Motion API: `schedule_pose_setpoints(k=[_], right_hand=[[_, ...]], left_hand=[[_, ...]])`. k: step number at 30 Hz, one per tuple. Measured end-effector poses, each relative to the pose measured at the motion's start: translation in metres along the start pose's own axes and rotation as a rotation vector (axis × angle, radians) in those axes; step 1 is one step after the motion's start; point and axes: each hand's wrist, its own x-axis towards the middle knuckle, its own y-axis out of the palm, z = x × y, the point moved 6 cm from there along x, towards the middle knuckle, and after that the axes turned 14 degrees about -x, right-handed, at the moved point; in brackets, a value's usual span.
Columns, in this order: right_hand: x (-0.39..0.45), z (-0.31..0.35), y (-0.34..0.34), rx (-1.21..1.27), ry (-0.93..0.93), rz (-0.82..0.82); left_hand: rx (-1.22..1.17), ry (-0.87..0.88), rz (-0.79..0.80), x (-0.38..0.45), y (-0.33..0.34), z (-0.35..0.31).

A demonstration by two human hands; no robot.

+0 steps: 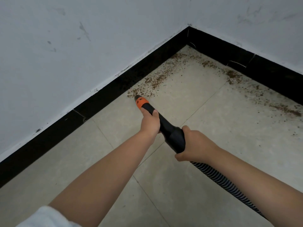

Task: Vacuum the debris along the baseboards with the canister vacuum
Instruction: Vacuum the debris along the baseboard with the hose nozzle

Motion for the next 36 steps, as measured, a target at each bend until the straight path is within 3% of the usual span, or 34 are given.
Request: schedule_pose_setpoints(k=[6, 13, 23, 30, 36], right_hand=[[0.018, 0.012, 0.002, 0.001, 0.011, 0.014], [0.05, 0.037, -0.006, -0.007, 0.008, -0.028], [0.04, 0.035, 0.005, 0.014, -0.044, -0.025], [0.026, 0.057, 0.029, -0.02, -0.139, 0.069], [0.038, 0.074, 0.027, -0.003, -0.144, 0.042]], left_hand=[[0.035, 0.003, -0.022, 0.017, -0.012, -0.006], [-0.083, -0.035, -0.006, 0.046, -0.032, -0.028], [0.006, 0.025, -0.075, 0.024, -0.043, -0.015], [-0.095, 0.058, -0.142, 0.006, -0.077, 0.015], [-0.15, 0.032, -0.14, 0.016, -0.087, 0.002]])
